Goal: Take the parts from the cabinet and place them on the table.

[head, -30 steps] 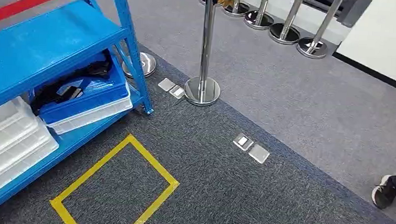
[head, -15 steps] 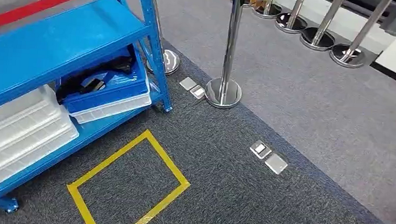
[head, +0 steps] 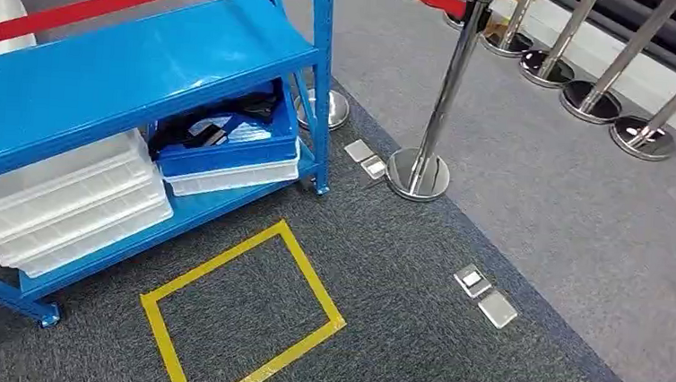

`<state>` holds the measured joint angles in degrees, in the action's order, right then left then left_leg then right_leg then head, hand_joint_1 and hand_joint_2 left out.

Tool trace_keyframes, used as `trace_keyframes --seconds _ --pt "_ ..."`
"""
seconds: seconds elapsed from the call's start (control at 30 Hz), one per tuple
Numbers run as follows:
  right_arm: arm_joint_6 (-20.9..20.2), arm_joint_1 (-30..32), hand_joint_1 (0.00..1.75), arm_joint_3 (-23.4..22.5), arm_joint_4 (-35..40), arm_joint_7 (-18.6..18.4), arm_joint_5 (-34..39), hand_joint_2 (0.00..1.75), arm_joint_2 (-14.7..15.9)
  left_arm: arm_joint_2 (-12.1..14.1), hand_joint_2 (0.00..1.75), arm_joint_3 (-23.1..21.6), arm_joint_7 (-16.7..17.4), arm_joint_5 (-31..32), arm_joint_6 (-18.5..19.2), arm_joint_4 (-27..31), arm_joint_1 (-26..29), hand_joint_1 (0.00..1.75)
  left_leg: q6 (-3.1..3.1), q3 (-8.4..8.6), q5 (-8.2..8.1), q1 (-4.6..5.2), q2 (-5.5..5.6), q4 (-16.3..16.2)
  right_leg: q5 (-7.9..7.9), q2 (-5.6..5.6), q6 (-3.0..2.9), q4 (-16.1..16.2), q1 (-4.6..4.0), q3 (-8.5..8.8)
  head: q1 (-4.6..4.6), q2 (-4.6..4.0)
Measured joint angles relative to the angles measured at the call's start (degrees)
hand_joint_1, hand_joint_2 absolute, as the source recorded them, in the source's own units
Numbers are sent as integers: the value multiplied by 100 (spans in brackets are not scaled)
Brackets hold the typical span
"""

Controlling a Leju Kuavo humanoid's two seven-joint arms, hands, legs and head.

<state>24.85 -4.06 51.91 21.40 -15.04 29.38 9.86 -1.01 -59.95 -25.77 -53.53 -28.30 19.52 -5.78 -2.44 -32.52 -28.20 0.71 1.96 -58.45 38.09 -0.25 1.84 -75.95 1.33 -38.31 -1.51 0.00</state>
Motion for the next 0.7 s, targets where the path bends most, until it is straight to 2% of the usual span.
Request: trace_keyframes --seconds 0.03,0.07,0.1,0.13,0.17,0.23,0.27,0.3,0.33,0.37,0.43,0.47,0.5,0.53,0.57,0.6,0.63,0.67,0.7 --pt "-11 1 0 2 0 2 0 175 2 0 0 0 0 -4 2 0 6 0 10 15 -13 -6 69 -5 -258 4 -1 304 6 99 0 0" --pt "-15 -1 0 4 0 4 0 175 9 0 0 0 0 -4 4 0 5 0 32 34 -32 -15 139 -25 -576 37 -9 804 14 295 0 0" --pt "-20 -3 0 7 0 9 -2 175 20 0 0 0 0 -4 7 0 -1 0 62 39 -61 -26 200 -61 -851 140 -5 1307 24 494 -2 0" --pt "-28 -10 0 17 0 13 -4 175 26 0 0 0 0 -15 7 0 -3 0 104 15 -92 -11 250 -99 -753 381 -19 1442 37 557 -15 0" --pt "-28 -21 0 31 0 22 -4 175 28 0 0 0 0 -24 7 -2 -17 0 136 -34 -112 -11 306 -167 -744 393 -53 1544 44 585 -9 0" --pt "-35 -12 0 37 0 24 -9 175 26 0 0 0 0 -42 9 -2 -5 0 190 -41 -82 -26 385 -122 -739 301 -101 1530 4 585 -7 0" --pt "-41 -19 0 37 0 24 -9 175 24 2 0 0 0 -48 9 -2 3 0 209 -47 -79 -28 439 -124 -751 249 -137 1548 14 594 -7 0" --pt "-44 -31 0 39 0 24 -11 175 20 13 0 0 0 -48 9 -4 7 0 239 -44 -132 -30 340 -184 -771 171 -175 1579 49 613 -13 0" --pt "-44 -29 0 39 0 24 -11 175 24 13 0 0 -2 -48 9 -4 1 0 286 -100 -238 0 105 -346 -765 130 -198 1589 52 624 32 0" --pt "-44 -26 0 42 0 26 -13 175 31 13 0 0 -2 -48 11 -4 -17 0 328 -279 -435 -31 -24 -692 -753 61 -223 1589 48 634 55 0" --pt "-44 -6 0 48 0 26 -11 175 33 13 0 0 -2 -48 11 -4 -18 0 379 -708 -798 -71 -112 -1544 -728 -76 -244 1588 37 650 52 0" --pt "-44 -6 0 52 0 26 -11 175 35 13 0 0 -2 -50 11 -4 -4 0 396 -888 -858 -89 -131 -1865 -712 -145 -245 1587 37 658 50 0" --pt "-44 -7 0 59 0 26 -11 175 35 13 0 0 -2 -52 11 -4 12 0 399 -906 -766 -103 -141 -1863 -697 -201 -240 1587 38 677 52 0" --pt "-44 -9 0 70 0 26 -11 175 35 13 0 0 -2 -52 11 -4 15 0 391 -796 -568 -109 -151 -1609 -679 -256 -232 1587 39 702 52 0" --pt "-46 -12 0 81 0 26 -11 175 33 13 0 0 -2 -52 11 -4 12 0 370 -564 -284 -108 -187 -1127 -653 -311 -220 1587 40 743 52 0" --pt "-48 -15 0 85 0 26 -13 175 28 13 0 0 -2 -52 11 -4 8 0 335 -304 -23 -97 -270 -593 -625 -364 -208 1588 40 791 52 0" --pt "-48 -19 0 87 0 26 -11 175 28 13 0 0 -2 -52 11 -4 5 0 292 -155 22 -67 -491 -206 -601 -404 -186 1596 41 817 55 0" --pt "-48 -39 0 92 0 26 -11 175 28 13 0 0 -2 -52 11 -4 2 0 268 -145 -25 13 -601 -186 -582 -446 -153 1602 14 829 46 0" --pt "-48 -44 0 94 0 26 -11 175 28 13 0 0 -4 -52 20 -4 -2 0 238 -166 -4 8 -505 -174 -583 -462 -133 1604 19 825 48 0"
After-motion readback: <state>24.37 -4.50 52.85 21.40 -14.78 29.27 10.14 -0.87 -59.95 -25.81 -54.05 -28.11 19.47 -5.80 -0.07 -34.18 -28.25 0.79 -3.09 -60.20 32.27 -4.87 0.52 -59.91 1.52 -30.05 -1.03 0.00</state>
